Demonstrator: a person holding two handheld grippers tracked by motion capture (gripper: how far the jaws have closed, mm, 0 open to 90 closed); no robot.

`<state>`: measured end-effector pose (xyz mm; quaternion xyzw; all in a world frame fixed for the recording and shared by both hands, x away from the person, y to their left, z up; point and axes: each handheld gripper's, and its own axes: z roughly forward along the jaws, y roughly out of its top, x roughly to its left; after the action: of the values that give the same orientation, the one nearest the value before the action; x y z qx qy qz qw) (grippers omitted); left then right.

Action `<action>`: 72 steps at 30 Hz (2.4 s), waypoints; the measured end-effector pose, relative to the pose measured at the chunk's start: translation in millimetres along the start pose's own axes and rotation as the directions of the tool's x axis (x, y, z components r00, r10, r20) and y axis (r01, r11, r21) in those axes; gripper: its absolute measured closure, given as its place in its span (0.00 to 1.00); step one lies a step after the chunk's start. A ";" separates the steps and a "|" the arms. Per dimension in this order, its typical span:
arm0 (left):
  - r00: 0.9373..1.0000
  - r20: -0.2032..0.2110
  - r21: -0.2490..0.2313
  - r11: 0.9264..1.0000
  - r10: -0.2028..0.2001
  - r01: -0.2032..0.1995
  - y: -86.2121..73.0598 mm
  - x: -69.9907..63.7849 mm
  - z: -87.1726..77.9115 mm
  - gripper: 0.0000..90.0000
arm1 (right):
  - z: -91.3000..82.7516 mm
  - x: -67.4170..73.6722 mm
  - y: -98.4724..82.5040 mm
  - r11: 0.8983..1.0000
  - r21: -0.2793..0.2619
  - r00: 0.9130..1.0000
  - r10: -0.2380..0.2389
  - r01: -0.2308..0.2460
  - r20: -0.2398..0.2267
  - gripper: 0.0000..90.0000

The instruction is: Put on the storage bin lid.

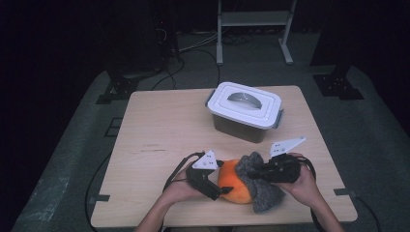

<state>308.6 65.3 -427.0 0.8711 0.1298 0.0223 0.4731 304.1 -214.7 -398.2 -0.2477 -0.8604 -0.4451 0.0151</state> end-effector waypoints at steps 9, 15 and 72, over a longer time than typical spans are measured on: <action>0.998 -0.016 -0.041 0.997 0.060 -0.061 8.8 -11.7 -3.1 0.37 | -17.1 14.1 16.3 0.998 -0.005 0.998 -0.061 0.061 0.032 0.86; 0.992 -0.042 -0.020 0.993 0.117 -0.118 15.8 -22.7 0.2 0.37 | -5.9 26.2 27.5 0.995 0.012 0.994 -0.103 0.103 0.021 0.86; 0.986 -0.106 -0.065 0.988 0.129 -0.137 0.5 7.4 -17.0 0.44 | 1.7 -16.4 -10.7 0.996 -0.057 0.998 0.067 -0.067 0.002 0.85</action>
<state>313.1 80.7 -417.9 0.8579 0.0942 0.1026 0.4946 314.1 -225.4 -411.4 -0.2776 -0.8386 -0.4681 0.0214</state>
